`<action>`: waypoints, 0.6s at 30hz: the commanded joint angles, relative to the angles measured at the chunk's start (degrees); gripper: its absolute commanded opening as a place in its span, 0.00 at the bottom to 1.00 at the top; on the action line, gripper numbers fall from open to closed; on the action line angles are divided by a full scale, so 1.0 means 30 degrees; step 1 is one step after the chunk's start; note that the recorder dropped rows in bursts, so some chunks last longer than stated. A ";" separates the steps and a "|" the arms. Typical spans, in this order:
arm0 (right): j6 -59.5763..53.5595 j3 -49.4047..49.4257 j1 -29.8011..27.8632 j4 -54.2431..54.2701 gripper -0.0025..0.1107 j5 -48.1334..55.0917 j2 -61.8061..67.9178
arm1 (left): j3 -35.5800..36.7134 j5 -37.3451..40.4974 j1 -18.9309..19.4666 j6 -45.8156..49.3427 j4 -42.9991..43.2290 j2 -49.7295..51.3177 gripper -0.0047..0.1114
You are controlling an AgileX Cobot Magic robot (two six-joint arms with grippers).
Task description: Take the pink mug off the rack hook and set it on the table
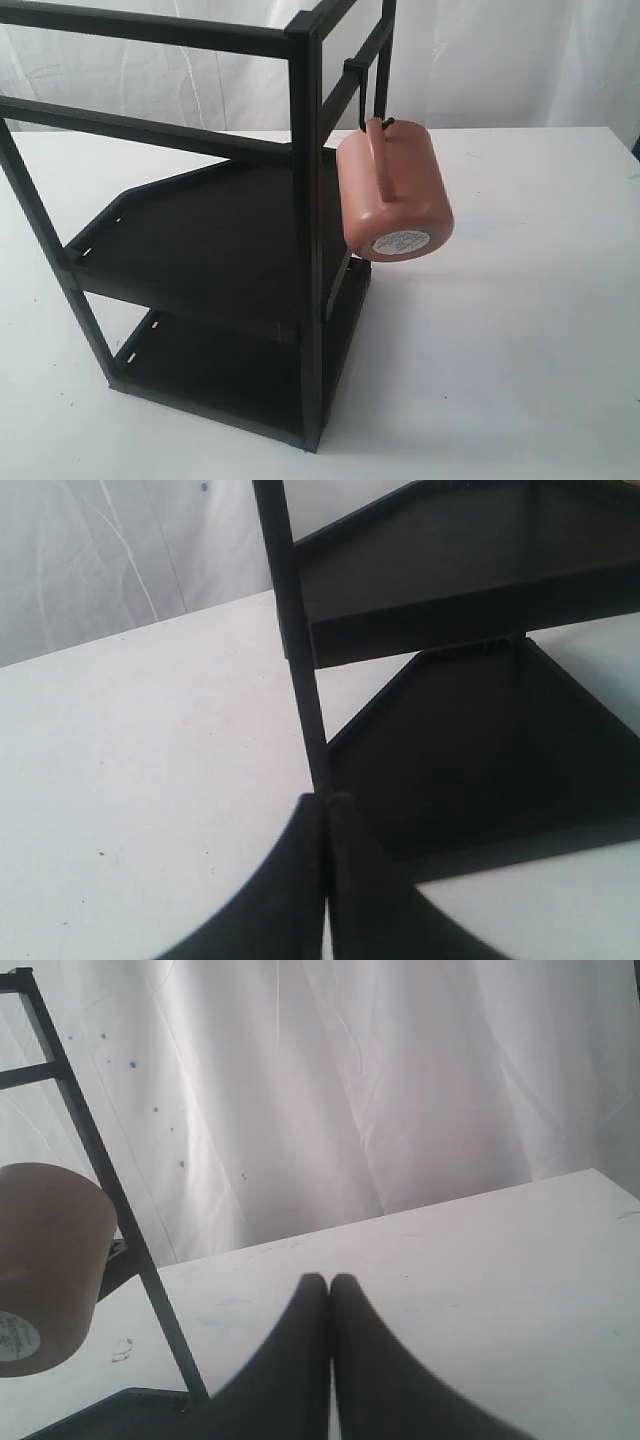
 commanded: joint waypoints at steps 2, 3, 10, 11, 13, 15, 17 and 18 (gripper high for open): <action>0.0049 0.0042 0.0013 -0.0087 0.02 0.0000 -0.0125 | 0.0082 -0.0107 0.0025 0.0006 -0.0178 -0.0097 0.04; 0.0049 0.0042 0.0013 -0.0087 0.02 0.0000 -0.0125 | 0.0082 -0.0107 0.0025 0.0006 -0.0178 -0.0097 0.04; 0.0088 0.0042 0.0013 -0.0089 0.02 0.0000 -0.0125 | 0.0082 -0.0107 0.0025 0.0006 -0.0178 -0.0097 0.04; 0.0283 0.0042 0.0013 -0.0089 0.02 0.0000 -0.0125 | 0.0082 -0.0107 0.0025 0.0006 -0.0178 -0.0097 0.04; 0.1663 0.0042 0.0013 0.0063 0.02 -0.0149 -0.0125 | 0.0082 -0.0107 0.0025 0.0006 -0.0178 -0.0097 0.04; 0.2213 0.0042 0.0013 0.0334 0.02 0.0000 -0.0125 | 0.0082 -0.0107 0.0025 0.0006 -0.0178 -0.0097 0.04; 0.2213 0.0042 0.0013 0.0380 0.02 0.0000 -0.0125 | 0.0082 -0.0107 0.0025 0.0006 -0.0178 -0.0097 0.04; 0.2213 0.0042 0.0013 0.0490 0.02 0.0000 -0.0125 | 0.0082 -0.0107 0.0025 0.0006 -0.0178 -0.0097 0.04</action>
